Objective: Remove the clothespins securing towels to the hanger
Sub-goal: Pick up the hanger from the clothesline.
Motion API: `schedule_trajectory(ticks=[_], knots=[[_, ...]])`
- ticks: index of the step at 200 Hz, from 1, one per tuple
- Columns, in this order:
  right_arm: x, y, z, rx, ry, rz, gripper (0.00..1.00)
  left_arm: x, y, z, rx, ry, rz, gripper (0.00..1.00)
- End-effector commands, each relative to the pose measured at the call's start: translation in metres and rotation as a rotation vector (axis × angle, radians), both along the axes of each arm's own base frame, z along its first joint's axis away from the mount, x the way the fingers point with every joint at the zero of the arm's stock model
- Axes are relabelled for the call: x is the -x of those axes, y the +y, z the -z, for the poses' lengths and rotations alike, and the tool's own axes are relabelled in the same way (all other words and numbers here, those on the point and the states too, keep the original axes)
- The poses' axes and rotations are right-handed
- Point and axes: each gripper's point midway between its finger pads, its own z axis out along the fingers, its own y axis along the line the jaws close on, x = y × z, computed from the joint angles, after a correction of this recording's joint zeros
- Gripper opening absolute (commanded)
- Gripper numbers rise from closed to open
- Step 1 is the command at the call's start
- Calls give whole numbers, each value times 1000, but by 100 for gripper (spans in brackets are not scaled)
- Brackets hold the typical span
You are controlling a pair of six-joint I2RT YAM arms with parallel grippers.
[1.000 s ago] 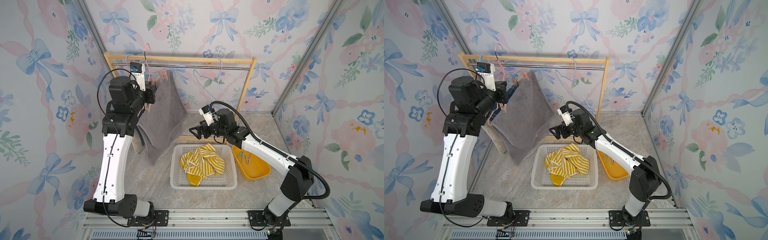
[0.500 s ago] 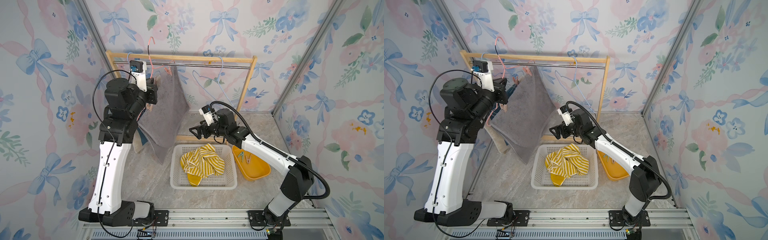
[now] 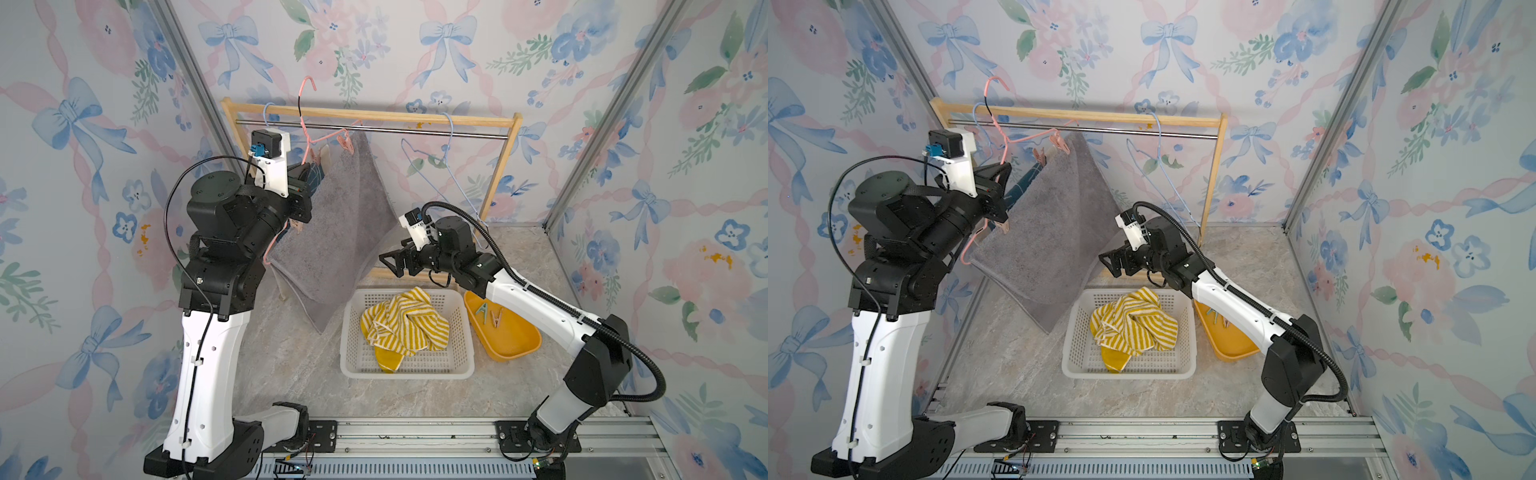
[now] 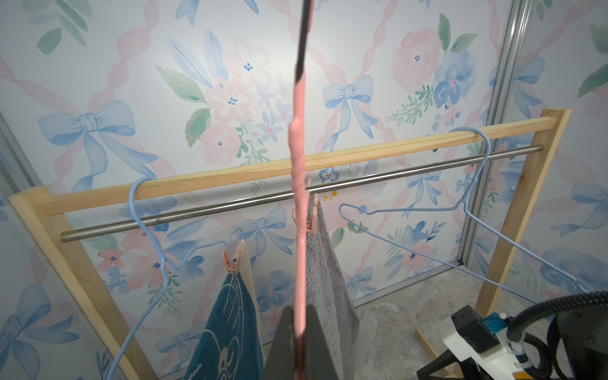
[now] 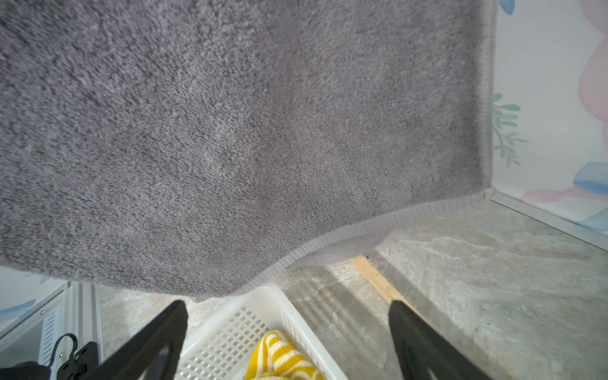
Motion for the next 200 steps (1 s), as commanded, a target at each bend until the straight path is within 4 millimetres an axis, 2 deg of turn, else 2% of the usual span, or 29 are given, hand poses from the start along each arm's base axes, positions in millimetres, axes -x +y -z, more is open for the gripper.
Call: schedule_trajectory(ticks=[1, 94, 117, 151, 200], knots=[[6, -1, -17, -16, -40, -2, 97, 40, 3, -70, 29, -291, 12, 0], [6, 0, -10, -7, -28, 0, 97, -4, -7, 5, -11, -111, 26, 0], [7, 0, -10, -6, -32, 0, 97, -11, -9, 18, -15, -82, 30, 0], [10, -2, -15, -9, -33, -4, 97, 3, -13, 17, -30, -99, 70, 0], [25, -6, -43, -49, -68, -25, 97, 34, -17, 13, -77, -154, 117, 0]])
